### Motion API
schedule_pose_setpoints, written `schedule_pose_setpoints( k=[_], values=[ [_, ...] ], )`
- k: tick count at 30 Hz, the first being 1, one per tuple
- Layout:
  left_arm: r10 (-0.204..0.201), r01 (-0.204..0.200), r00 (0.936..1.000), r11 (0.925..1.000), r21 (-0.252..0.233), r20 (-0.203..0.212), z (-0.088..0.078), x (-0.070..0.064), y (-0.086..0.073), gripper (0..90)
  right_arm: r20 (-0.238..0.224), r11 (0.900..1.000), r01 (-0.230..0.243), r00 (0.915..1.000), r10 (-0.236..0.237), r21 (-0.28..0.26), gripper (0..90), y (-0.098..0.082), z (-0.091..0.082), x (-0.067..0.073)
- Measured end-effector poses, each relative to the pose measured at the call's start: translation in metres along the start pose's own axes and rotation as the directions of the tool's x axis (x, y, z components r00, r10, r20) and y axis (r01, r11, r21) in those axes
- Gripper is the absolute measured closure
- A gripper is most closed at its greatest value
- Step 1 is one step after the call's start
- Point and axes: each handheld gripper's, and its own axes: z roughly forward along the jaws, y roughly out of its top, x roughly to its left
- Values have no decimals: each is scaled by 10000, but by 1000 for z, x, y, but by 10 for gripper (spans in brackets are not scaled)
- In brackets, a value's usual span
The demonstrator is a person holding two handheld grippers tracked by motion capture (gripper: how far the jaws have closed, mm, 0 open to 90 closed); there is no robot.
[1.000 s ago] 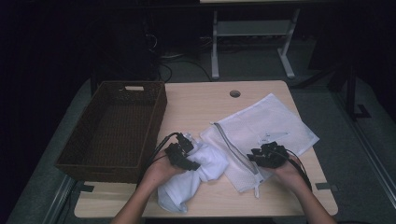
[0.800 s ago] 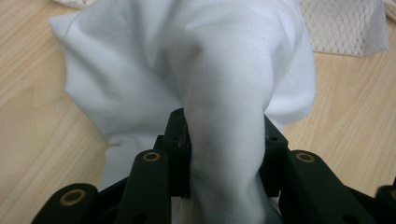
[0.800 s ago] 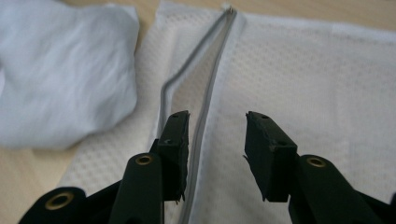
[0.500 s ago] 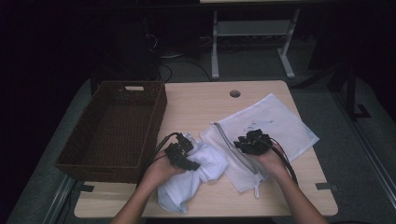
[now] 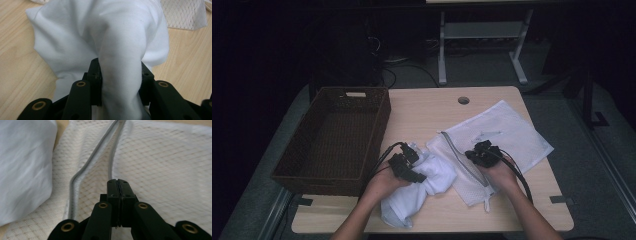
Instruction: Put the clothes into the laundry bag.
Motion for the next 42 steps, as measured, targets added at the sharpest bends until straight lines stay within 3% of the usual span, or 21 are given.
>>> schedule_pose_setpoints(
  k=[5, 9, 11, 23, 32, 42],
  values=[
    [-4, 4, 10000, 10000, -2, -11, 0, 0, 0, 643, 148, 9994, -307, 9994, 309, -127, 839, -4, -5, -11],
    [-3, 3, 10000, 10000, -2, -1, 0, 0, 0, 643, -202, 9987, -479, 9987, 476, -155, 713, -11, 0, -13],
    [-7, 7, 10000, 10000, -4, 1, 0, 0, 0, 643, -295, 9990, -432, 9986, 429, -123, 701, -13, 2, -11],
    [-27, 27, 10000, 10000, -21, -1, 0, 0, -1, 643, 51, 9996, 278, 9996, -277, -98, 856, -13, 6, -3],
    [-41, 41, 10000, 10000, -22, 0, 1, 0, -1, 643, 86, 9995, 9, 10000, -7, -301, 874, -12, 2, -7],
    [-49, 49, 10000, 10000, -18, -21, 1, 0, -1, 643, 8, 9951, -294, 9996, 296, -947, 877, -6, -15, -12]
  ],
)
